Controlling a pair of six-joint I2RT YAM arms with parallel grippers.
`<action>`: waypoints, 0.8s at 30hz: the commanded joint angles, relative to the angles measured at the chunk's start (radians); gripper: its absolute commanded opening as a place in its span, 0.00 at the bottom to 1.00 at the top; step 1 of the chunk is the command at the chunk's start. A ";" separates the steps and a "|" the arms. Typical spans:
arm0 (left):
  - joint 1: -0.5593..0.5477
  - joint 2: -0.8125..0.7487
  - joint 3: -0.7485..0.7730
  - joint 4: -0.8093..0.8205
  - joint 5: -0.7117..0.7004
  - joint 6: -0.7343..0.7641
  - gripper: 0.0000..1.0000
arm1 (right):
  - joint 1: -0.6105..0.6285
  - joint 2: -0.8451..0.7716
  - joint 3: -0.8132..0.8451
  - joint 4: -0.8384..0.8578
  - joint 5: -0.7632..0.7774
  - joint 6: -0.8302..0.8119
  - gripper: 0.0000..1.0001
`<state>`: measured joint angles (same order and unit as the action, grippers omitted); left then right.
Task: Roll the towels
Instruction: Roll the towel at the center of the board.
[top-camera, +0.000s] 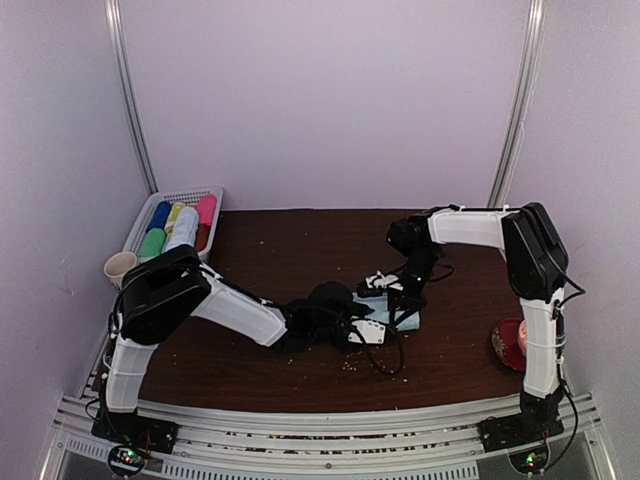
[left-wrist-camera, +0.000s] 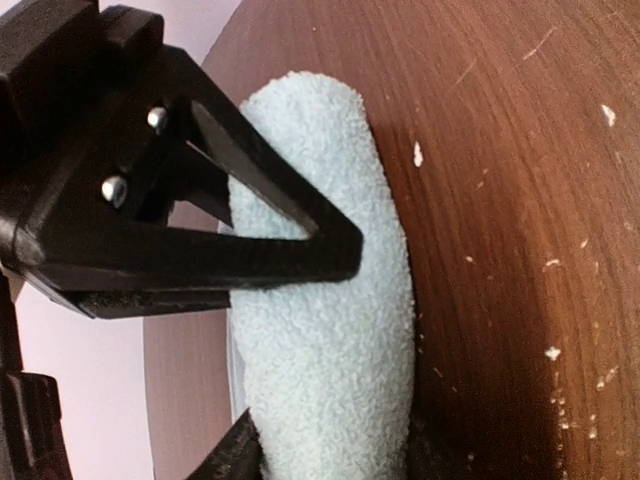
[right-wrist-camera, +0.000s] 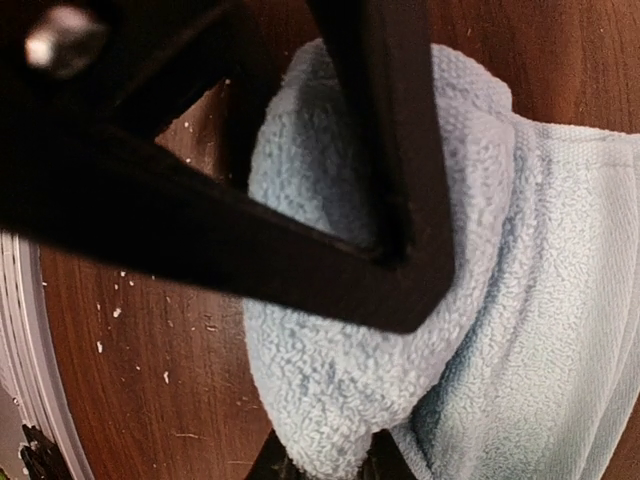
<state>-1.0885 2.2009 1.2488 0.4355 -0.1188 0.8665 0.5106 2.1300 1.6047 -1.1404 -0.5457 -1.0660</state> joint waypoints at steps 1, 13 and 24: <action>-0.007 0.033 0.035 -0.042 -0.031 -0.009 0.34 | 0.011 0.059 -0.029 -0.075 0.024 -0.011 0.10; -0.008 0.057 0.137 -0.308 0.037 -0.085 0.00 | 0.002 -0.048 -0.063 0.020 0.092 0.027 0.46; 0.007 0.108 0.332 -0.651 0.222 -0.299 0.00 | -0.136 -0.402 -0.271 0.277 0.166 0.064 0.73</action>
<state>-1.0859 2.2421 1.5047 0.0116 -0.0189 0.6830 0.4389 1.8530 1.3979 -0.9810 -0.4137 -1.0164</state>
